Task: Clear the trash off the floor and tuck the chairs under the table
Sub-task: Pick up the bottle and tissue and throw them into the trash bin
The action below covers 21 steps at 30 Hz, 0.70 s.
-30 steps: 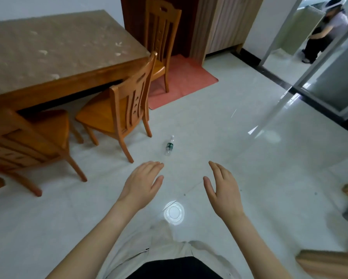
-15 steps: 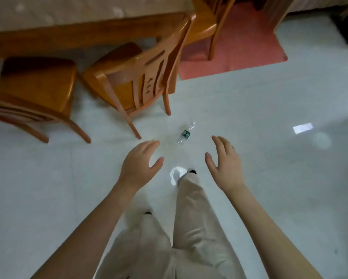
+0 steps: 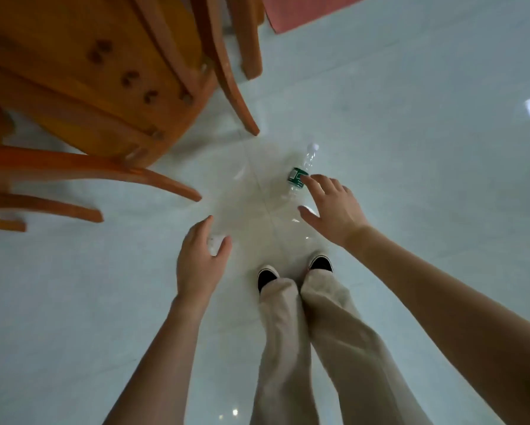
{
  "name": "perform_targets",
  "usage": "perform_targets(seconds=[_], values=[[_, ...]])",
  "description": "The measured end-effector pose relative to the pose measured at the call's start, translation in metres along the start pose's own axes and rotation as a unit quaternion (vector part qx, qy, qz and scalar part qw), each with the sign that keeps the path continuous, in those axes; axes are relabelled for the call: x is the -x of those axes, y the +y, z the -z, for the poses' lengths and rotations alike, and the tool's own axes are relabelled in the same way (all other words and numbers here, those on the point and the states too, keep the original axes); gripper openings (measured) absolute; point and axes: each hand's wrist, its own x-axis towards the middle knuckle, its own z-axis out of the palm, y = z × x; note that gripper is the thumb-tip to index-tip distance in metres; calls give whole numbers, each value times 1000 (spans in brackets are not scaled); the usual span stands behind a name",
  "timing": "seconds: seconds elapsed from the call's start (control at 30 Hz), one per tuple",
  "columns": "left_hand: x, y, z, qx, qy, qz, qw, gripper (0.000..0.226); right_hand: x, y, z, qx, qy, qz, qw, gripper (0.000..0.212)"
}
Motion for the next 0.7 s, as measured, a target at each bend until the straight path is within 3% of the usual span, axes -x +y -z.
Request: perform_targets(seconds=[0.13, 0.27, 0.4, 0.47, 0.53, 0.7], values=[[-60, -71, -101, -1, 12, 34, 999, 57, -59, 59, -106, 27, -11, -16, 999, 62], [-102, -152, -195, -73, 38, 33, 996, 60, -98, 107, -208, 37, -11, -36, 999, 63], [-110, -208, -263, -72, 60, 193, 977, 78, -125, 125, -278, -14, 35, -126, 991, 67], [-112, -218, -286, -46, 45, 226, 972, 82, -138, 127, -296, -63, 77, -175, 980, 72], [-115, -223, -303, -26, 46, 208, 977, 81, -151, 126, -307, -102, 97, -191, 971, 77], [-135, -218, -326, 20, 46, 48, 998, 67, -175, 122, -318, -95, 84, -168, 978, 82]])
